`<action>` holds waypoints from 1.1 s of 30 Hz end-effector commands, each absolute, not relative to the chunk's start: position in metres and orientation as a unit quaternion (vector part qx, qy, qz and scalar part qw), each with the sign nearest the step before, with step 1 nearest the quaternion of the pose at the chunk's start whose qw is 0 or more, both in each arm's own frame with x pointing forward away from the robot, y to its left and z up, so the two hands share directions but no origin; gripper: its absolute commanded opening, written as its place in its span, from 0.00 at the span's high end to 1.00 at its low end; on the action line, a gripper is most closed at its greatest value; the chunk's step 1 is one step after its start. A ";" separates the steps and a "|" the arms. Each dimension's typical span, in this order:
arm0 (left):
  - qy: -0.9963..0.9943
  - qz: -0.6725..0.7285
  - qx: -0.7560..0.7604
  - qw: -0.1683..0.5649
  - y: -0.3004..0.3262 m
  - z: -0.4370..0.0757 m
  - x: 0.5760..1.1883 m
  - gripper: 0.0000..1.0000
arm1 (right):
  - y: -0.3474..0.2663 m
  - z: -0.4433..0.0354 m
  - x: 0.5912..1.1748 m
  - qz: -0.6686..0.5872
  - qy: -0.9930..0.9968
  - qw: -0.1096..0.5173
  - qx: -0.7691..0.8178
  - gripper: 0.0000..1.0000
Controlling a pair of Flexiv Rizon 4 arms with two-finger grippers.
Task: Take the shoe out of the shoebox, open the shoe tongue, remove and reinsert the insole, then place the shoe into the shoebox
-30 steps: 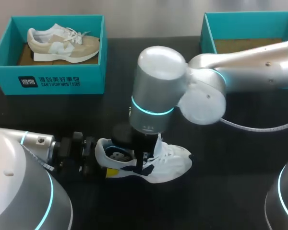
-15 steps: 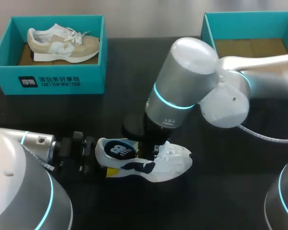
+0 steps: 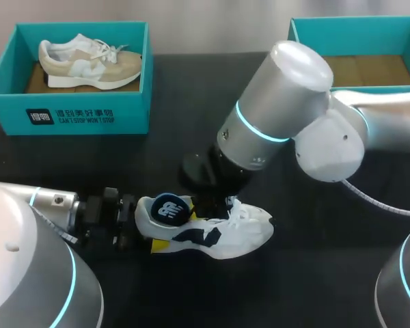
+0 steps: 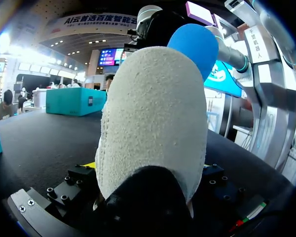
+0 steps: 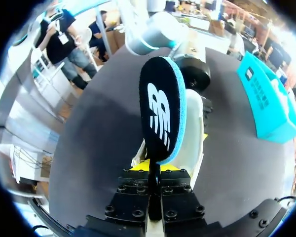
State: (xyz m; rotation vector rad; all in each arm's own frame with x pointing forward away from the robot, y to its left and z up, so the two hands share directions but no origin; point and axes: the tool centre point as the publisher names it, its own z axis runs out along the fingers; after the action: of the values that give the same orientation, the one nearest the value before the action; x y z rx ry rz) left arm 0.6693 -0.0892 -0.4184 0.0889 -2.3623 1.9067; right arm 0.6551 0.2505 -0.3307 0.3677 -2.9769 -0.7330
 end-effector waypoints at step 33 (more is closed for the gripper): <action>-0.777 0.626 0.030 0.052 -0.090 -0.423 0.672 1.00 | 0.282 -0.305 0.685 -0.209 -0.965 0.062 0.145 0.11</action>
State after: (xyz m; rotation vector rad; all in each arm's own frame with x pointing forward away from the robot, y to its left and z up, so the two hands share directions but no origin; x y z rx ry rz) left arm 0.6698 -0.0894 -0.4184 0.0893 -2.3622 1.9063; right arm 0.6824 0.2884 -0.3128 0.4463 -2.9199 -0.6339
